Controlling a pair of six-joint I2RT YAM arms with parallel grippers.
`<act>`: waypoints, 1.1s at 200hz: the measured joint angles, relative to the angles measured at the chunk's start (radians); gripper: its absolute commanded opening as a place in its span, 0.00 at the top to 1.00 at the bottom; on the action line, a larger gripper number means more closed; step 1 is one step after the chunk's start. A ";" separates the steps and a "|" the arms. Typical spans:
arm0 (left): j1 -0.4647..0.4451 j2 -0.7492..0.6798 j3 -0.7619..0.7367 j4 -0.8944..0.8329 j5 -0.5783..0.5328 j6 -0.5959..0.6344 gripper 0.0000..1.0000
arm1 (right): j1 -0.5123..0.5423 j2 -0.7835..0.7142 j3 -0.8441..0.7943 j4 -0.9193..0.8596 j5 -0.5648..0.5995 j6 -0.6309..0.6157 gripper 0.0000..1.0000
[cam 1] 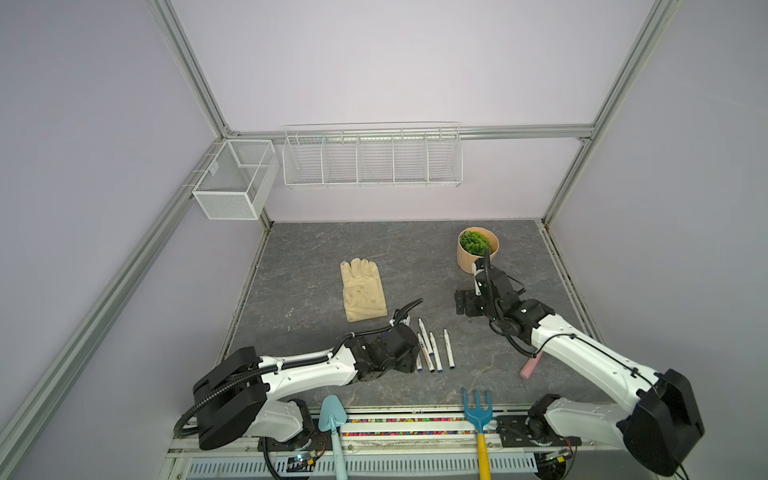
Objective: Insert the pens into the pen caps
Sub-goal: 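Move the left gripper down over the white markers while the right arm reaches forward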
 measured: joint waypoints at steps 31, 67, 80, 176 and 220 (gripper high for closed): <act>0.000 0.014 -0.005 0.003 -0.003 -0.006 0.43 | 0.000 0.014 0.000 -0.003 -0.011 0.000 0.05; 0.000 0.051 -0.005 0.005 -0.004 -0.011 0.45 | 0.000 0.023 0.000 -0.008 -0.016 0.000 0.05; 0.000 0.058 -0.006 0.004 -0.010 -0.018 0.47 | 0.000 0.024 0.000 -0.008 -0.016 0.000 0.05; 0.000 0.106 -0.017 -0.013 -0.056 -0.047 0.59 | 0.000 0.025 0.000 -0.021 -0.015 0.000 0.06; 0.000 0.134 -0.012 -0.017 -0.063 -0.047 0.65 | 0.000 0.031 0.001 -0.024 -0.015 0.000 0.06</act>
